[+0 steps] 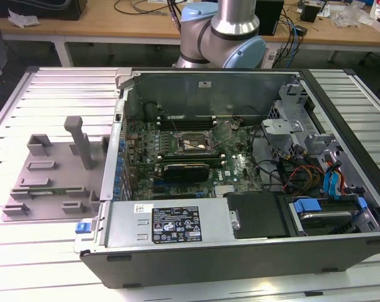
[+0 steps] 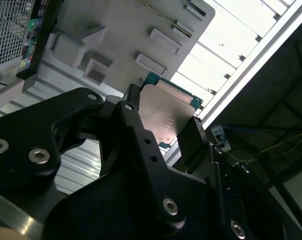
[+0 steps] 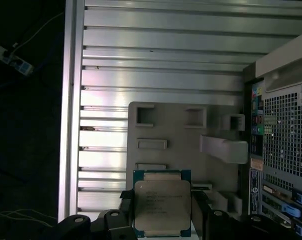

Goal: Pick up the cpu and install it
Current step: 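Pick up the cpu and move it towards the insertion slot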

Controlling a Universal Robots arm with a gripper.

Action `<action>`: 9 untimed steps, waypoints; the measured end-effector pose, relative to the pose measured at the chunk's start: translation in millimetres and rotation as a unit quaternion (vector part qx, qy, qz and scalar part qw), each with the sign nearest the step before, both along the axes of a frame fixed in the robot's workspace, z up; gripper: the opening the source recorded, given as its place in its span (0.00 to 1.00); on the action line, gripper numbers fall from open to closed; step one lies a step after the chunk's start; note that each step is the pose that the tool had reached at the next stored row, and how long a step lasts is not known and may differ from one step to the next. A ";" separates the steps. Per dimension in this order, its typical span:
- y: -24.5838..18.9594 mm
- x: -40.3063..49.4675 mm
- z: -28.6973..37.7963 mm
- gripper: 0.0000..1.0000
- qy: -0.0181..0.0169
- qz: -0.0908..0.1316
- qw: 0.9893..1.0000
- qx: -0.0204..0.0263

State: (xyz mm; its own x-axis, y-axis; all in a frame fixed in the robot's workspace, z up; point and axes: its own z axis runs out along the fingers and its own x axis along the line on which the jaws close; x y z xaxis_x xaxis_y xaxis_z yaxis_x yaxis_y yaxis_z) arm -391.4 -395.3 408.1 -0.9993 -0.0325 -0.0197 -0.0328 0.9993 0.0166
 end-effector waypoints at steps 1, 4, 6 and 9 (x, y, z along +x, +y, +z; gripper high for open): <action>0.0 1.0 0.0 0.55 0.000 0.000 1.000 0.000; 0.0 3.7 0.4 0.55 0.000 0.000 1.000 0.000; 0.0 8.2 0.4 0.55 0.000 0.000 1.000 0.000; 0.0 16.9 0.4 0.55 0.000 0.000 1.000 0.000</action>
State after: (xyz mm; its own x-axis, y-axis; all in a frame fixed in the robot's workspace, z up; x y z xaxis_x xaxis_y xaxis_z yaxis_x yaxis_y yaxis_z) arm -374.5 -395.3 408.5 -0.9993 -0.0323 -0.0198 -0.0327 0.9993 0.0166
